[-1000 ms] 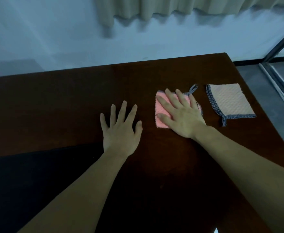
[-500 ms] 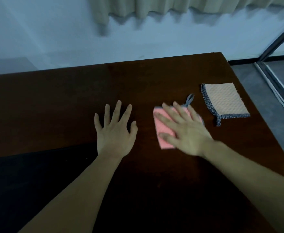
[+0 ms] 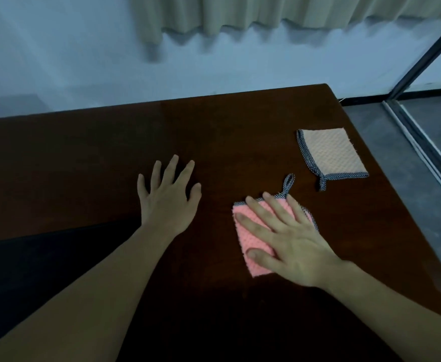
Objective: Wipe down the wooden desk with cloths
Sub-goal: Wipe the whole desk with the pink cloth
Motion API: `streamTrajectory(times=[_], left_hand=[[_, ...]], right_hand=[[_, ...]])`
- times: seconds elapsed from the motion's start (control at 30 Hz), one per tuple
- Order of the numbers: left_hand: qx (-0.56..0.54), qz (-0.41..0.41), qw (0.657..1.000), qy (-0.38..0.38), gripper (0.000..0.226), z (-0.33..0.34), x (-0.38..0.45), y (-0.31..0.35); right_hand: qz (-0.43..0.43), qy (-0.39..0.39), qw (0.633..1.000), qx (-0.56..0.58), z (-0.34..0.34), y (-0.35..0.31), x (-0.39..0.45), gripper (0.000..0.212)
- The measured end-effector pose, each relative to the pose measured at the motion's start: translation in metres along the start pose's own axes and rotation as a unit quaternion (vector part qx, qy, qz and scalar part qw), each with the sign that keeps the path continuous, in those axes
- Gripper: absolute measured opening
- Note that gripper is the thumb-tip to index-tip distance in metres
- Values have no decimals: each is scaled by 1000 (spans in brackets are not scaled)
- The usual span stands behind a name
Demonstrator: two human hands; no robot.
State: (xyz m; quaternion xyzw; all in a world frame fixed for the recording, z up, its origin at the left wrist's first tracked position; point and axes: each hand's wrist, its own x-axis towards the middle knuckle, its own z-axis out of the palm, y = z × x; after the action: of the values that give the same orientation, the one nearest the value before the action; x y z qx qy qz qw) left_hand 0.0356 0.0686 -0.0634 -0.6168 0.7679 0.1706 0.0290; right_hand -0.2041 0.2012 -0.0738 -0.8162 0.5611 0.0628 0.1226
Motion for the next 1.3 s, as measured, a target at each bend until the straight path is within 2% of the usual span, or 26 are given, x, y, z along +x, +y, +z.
streamTrajectory(times=[0.1, 0.3, 0.57, 0.63, 0.7, 0.8, 1.0, 1.3], left_hand=[[-6, 7, 1000, 12, 58, -2, 3, 8], [-10, 53, 998, 42, 57, 9, 12, 38], [-8, 84, 995, 62, 57, 1, 48, 63], [-14, 87, 994, 66, 57, 0, 55, 71], [-14, 91, 994, 61, 57, 2, 61, 78], [-3, 87, 995, 43, 57, 8, 66, 83], [38, 69, 996, 35, 57, 18, 66, 83], [56, 61, 996, 34, 59, 19, 66, 85]], right_hand=[[0, -2, 1000, 5, -5, 16, 7, 66], [77, 2, 997, 7, -27, 51, 51, 69], [51, -8, 998, 45, -23, 47, 5, 66], [113, 33, 992, 55, -31, 61, 6, 67], [212, 56, 973, 69, -38, 84, 11, 76], [278, 7, 957, 84, -40, 116, 20, 95], [278, -17, 957, 84, -55, 157, 64, 100], [274, 24, 960, 54, -68, 223, 134, 80]])
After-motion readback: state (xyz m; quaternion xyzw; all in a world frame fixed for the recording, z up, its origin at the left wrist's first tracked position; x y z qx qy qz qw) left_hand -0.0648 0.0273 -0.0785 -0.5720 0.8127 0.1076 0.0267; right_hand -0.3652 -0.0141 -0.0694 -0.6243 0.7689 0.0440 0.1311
